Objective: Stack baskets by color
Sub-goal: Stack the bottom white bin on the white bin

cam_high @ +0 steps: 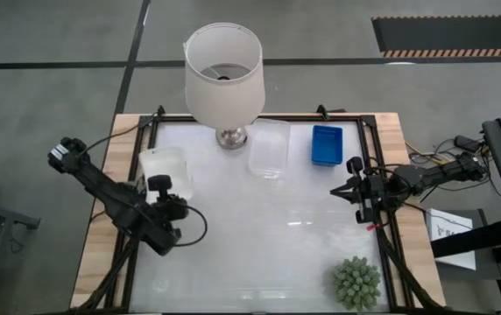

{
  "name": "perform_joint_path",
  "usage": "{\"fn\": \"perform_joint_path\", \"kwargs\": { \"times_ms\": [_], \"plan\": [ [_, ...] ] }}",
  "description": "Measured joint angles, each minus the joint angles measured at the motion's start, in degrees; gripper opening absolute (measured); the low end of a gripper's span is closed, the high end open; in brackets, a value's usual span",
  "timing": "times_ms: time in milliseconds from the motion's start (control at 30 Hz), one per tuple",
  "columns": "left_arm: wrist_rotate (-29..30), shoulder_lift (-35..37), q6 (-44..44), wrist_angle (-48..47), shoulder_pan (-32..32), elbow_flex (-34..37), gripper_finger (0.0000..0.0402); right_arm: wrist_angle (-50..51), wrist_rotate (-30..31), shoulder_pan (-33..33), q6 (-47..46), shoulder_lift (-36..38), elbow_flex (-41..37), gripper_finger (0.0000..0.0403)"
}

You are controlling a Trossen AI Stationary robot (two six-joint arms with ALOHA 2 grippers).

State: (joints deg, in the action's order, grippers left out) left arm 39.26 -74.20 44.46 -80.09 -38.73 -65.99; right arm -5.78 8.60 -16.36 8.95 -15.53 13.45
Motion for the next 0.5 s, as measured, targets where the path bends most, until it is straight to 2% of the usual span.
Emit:
{"fn": "perform_joint_path", "kwargs": {
  "times_ms": [100, 500],
  "plan": [
    [0.2, 2.4, -2.9, 5.9, 0.0, 3.3, 0.0, 0.0, 0.0, 0.0, 0.0, 0.0, 0.0, 0.0009],
    [-2.1, 3.8, 0.2, 5.5, 0.0, 7.0, 0.0, 0.0, 0.0, 0.0, 0.0, 0.0, -0.1, 0.0009]
  ]
}}
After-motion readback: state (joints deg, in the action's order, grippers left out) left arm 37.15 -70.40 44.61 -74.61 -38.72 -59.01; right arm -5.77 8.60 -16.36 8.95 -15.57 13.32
